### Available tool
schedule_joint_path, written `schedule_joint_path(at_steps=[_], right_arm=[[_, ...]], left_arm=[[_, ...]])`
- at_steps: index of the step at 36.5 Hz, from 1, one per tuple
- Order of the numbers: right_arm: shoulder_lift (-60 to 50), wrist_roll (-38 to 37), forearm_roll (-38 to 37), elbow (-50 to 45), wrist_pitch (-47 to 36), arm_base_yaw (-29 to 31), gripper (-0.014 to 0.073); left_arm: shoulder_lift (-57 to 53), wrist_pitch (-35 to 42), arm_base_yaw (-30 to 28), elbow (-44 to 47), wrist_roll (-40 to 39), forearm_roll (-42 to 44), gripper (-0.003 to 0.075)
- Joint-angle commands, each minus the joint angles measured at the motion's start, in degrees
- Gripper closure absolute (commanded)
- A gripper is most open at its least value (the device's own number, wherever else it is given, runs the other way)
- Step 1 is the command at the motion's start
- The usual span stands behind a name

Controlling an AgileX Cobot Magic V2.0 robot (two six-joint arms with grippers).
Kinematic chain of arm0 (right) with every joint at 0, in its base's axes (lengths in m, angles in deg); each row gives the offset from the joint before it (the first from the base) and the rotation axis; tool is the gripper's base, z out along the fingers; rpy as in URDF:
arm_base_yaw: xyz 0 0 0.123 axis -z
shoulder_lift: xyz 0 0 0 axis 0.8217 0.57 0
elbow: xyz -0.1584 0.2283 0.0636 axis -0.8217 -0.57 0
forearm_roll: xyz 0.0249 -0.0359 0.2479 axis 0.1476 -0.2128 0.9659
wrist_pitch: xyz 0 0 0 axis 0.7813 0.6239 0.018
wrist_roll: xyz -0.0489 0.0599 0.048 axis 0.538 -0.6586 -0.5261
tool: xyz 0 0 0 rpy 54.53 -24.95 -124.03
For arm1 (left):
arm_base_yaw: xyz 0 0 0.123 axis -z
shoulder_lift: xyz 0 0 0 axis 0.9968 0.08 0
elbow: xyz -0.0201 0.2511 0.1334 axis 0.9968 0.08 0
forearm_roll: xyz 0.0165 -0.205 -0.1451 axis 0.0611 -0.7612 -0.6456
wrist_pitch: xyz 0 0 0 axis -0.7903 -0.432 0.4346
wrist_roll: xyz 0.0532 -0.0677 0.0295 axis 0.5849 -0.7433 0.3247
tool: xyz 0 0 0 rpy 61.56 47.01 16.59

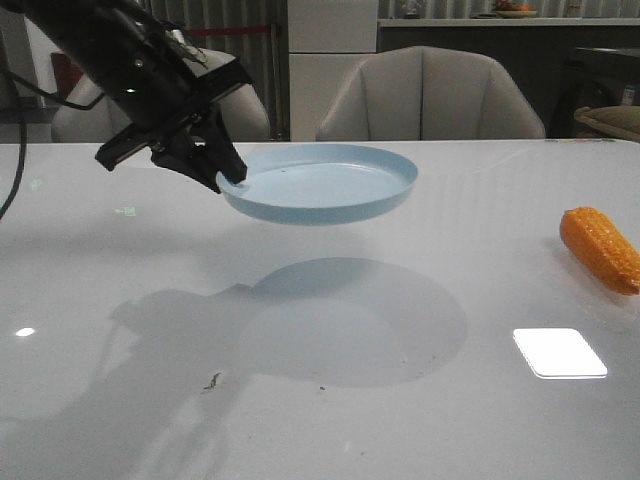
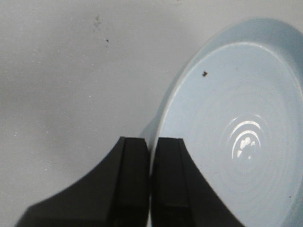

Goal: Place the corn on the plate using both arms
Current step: 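Lift the plate with the left gripper and carry it toward the table center, then set the plate down, open the left gripper and raise it away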

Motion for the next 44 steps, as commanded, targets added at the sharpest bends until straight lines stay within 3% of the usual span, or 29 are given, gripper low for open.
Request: schedule_joint_path(at_steps=[1, 16, 20, 32, 44], right_arm=[[-0.42, 0.21, 0.02, 1.98, -4.11, 0.32, 0.0106], [-0.42, 0.21, 0.02, 1.98, -4.11, 0.32, 0.0106], [-0.42, 0.21, 0.02, 1.98, -4.05, 0.32, 0.0106], [-0.42, 0.21, 0.02, 1.98, -4.10, 0.32, 0.0106], [-0.42, 0.21, 0.02, 1.98, -4.04, 0.32, 0.0106]], left_arm=[[-3.30, 2.42, 1.96, -1.93, -0.27, 1.83, 0.0619], [2.76, -0.21, 3.65, -1.22, -0.27, 3.53, 0.0609], [3.21, 0.29, 3.65, -1.22, -0.27, 3.53, 0.0572], [3.21, 0.84, 3.65, -5.00, -0.27, 3.53, 0.0349], [1.97, -4.24, 2.01, -15.71, 0.08, 4.22, 0.0344]])
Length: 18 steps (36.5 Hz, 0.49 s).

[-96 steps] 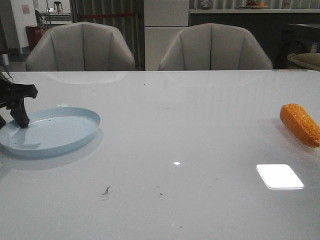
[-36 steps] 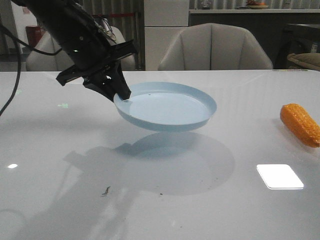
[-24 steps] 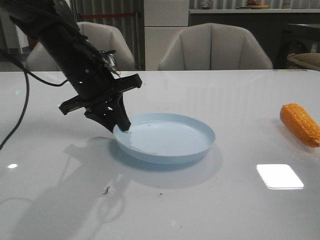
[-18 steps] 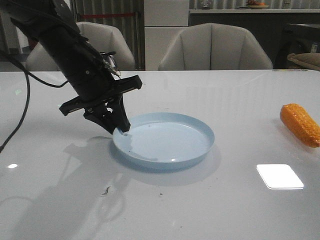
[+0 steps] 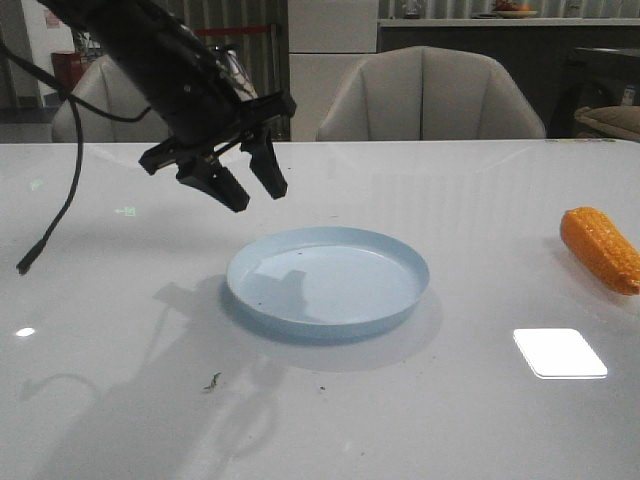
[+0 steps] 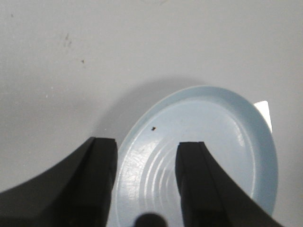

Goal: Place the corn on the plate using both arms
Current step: 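Set the plate down, open the left gripper and raise it away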

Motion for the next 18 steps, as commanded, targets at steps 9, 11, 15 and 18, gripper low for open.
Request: schedule_joint_path(at_steps=[9, 11, 15, 18], right_arm=[[-0.54, 0.25, 0.06, 3.38, -0.15, 0.32, 0.0106], [-0.37, 0.25, 0.06, 4.24, 0.91, 0.32, 0.0106], [0.91, 0.25, 0.06, 7.20, 2.55, 0.32, 0.0106], [3.00, 0.25, 0.08, 10.16, 4.36, 0.32, 0.0106]], left_arm=[[-11.32, -0.06, -3.42, -6.40, 3.56, 8.75, 0.0344], [-13.22, 0.22, -3.71, -6.40, 3.56, 11.48, 0.0344], [-17.01, 1.28, -5.13, -6.29, 3.56, 12.87, 0.0344], [-20.48, 4.15, -5.70, -5.18, 3.96, 13.29, 0.0344]])
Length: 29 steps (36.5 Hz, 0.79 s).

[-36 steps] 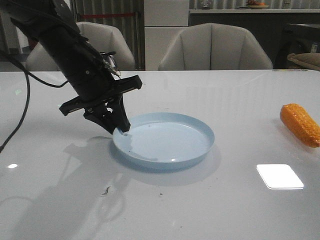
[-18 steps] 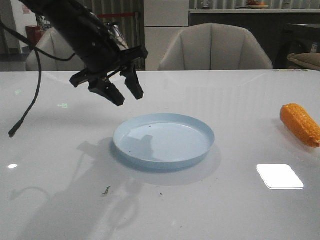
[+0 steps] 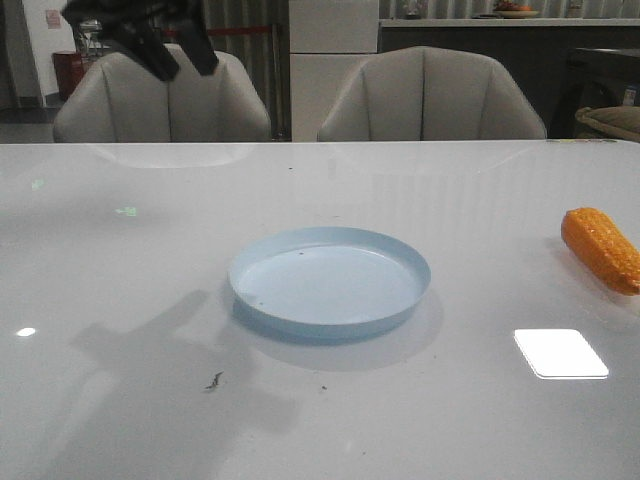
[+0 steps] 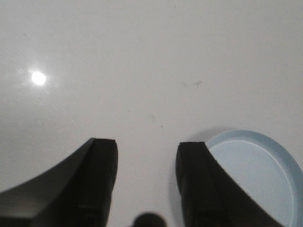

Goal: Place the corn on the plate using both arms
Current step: 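Set the plate down, open the left gripper and raise it away, then move the right gripper over the orange corn cob and grasp it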

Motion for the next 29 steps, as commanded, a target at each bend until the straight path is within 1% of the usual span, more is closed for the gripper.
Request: schedule_joint_path(at_steps=[1, 5, 9, 14, 21, 25, 29], right_arm=[[2.23, 0.25, 0.08, 5.91, -1.88, 0.32, 0.0106], [6.92, 0.19, 0.14, 10.38, 1.27, 0.32, 0.0106], [13.69, -0.72, 0.14, 15.77, 4.35, 0.32, 0.0105], [21.80, -2.98, 0.14, 23.35, 7.35, 1.27, 0.0105], [32.22, -3.24, 0.08, 33.80, 16.60, 4.60, 0.0105], [37.25, -3.24, 0.08, 38.09, 20.61, 5.67, 0.0105], [41.31, -3.13, 0.08, 41.08, 22.70, 5.60, 0.0105]], left_arm=[[-8.98, 7.09, -0.77, -0.08, 0.76, -0.13, 0.0344], [-14.25, 13.82, -1.06, 4.78, 1.12, 1.11, 0.0344], [-20.69, 20.92, -1.06, 13.15, 1.12, 3.73, 0.0344], [-28.68, 28.20, -1.06, 27.41, 1.12, 4.89, 0.0344], [-40.53, 39.99, -1.14, 46.99, 1.12, 5.89, 0.0344], [-46.03, 44.21, -1.14, 54.70, 1.12, 5.48, 0.0344], [-50.50, 44.62, -1.14, 59.92, 1.12, 5.42, 0.0344]])
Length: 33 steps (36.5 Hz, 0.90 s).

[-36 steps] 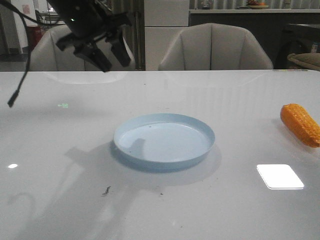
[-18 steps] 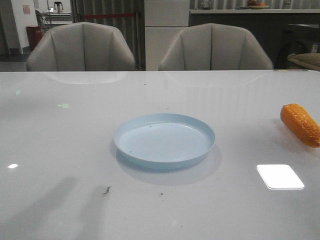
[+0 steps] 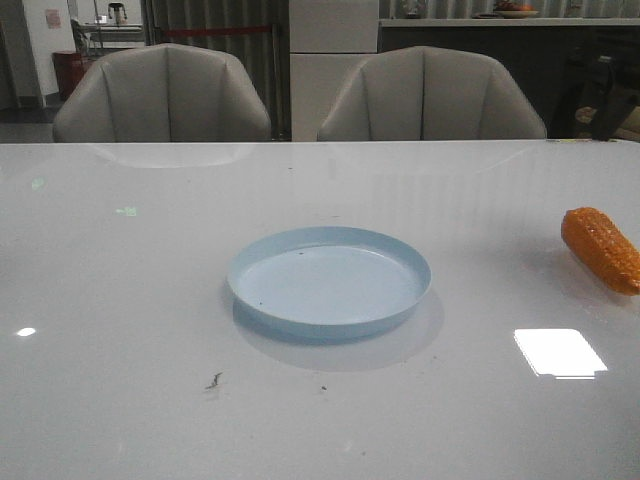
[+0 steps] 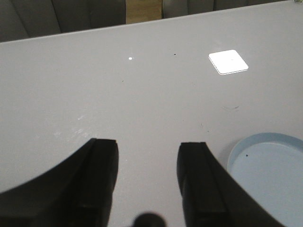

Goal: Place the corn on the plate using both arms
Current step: 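Move the right gripper over the orange corn cob and grasp it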

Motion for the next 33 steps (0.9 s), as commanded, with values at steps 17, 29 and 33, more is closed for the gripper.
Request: schedule_joint_path(at_steps=[17, 29, 33], right_arm=[[9.24, 1.57, -1.14, 5.25, 1.45, 0.01, 0.0105], [12.00, 1.57, -1.46, 5.25, 1.23, 0.01, 0.0105], [12.19, 1.67, -1.46, 5.25, 1.10, 0.01, 0.0131]], left_arm=[[-9.70, 6.43, -0.11, 6.06, 0.08, -0.73, 0.0344], [-9.70, 6.43, -0.11, 6.06, 0.08, -0.75, 0.0344], [-9.70, 6.43, -0.11, 6.06, 0.08, -0.75, 0.0344]])
